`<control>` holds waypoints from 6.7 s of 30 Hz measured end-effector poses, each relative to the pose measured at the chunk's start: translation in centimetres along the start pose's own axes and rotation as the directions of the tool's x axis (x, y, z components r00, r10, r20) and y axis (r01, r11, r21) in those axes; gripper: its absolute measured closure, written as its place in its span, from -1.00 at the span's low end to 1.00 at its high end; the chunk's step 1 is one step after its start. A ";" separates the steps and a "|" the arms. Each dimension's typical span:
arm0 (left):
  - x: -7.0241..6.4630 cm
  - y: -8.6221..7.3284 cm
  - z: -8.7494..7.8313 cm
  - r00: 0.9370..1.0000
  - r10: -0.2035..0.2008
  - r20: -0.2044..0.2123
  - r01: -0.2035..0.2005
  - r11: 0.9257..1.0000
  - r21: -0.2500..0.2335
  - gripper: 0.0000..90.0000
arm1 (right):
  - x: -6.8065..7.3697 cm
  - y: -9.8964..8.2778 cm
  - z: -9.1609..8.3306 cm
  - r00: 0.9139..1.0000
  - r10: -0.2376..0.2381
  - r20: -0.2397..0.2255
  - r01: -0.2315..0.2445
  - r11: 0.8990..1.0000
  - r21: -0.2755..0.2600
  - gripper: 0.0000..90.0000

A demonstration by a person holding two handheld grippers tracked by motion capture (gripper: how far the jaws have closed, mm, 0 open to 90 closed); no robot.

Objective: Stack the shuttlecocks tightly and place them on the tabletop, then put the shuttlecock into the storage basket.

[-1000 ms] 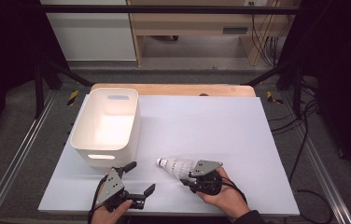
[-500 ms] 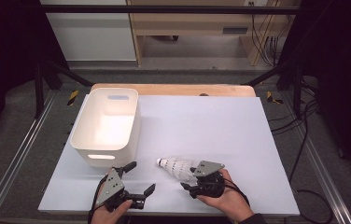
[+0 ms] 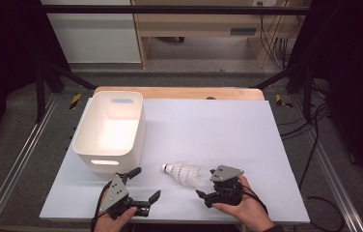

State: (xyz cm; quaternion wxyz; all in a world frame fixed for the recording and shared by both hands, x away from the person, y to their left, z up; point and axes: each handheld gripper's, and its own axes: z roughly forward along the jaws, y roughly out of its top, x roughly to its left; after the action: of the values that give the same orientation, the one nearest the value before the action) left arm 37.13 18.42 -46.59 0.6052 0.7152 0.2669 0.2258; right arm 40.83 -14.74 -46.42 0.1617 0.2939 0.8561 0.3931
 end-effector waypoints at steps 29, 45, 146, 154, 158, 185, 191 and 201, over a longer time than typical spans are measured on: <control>0.2 0.1 -0.1 1.000 -0.011 0.004 0.011 1.000 0.001 -0.95 | -5.2 -1.3 -3.8 0.946 0.267 0.184 -0.206 0.933 -0.296 -0.84; 0.1 0.3 0.2 0.999 -0.005 0.033 0.005 1.000 0.013 -0.96 | -6.4 -3.4 -5.1 0.905 0.304 0.297 -0.158 0.889 -0.430 -0.79; -1.4 0.6 14.9 0.935 0.211 0.285 -0.321 0.846 0.426 0.10 | -5.6 -3.4 -4.0 0.941 0.269 0.205 -0.173 0.903 -0.392 -0.87; -1.8 0.8 14.8 0.927 0.240 0.288 -0.346 0.842 0.414 0.32 | -5.6 -3.4 -4.0 0.941 0.268 0.206 -0.172 0.904 -0.391 -0.87; -1.8 0.9 14.8 0.928 0.241 0.283 -0.343 0.846 0.408 0.40 | -5.6 -3.4 -4.0 0.940 0.272 0.205 -0.176 0.903 -0.392 -0.87; -2.4 1.0 16.1 0.919 0.259 0.297 -0.375 0.809 0.453 0.42 | -5.6 -3.4 -4.0 0.940 0.274 0.204 -0.179 0.903 -0.391 -0.87; -2.2 1.4 15.8 0.932 0.233 0.278 -0.339 0.832 0.439 0.44 | -5.7 -3.5 -4.1 0.939 0.274 0.208 -0.175 0.901 -0.396 -0.87; -1.0 3.1 14.8 0.958 0.176 0.228 -0.254 0.889 0.382 0.44 | -6.1 -3.7 -4.8 0.930 0.296 0.219 -0.184 0.888 -0.421 -0.87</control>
State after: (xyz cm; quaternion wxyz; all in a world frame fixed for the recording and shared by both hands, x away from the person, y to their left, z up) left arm 46.26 6.38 -46.01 0.4363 0.8686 0.1689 0.1632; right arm 41.75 -23.32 -45.89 0.2853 0.4119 0.6850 0.5289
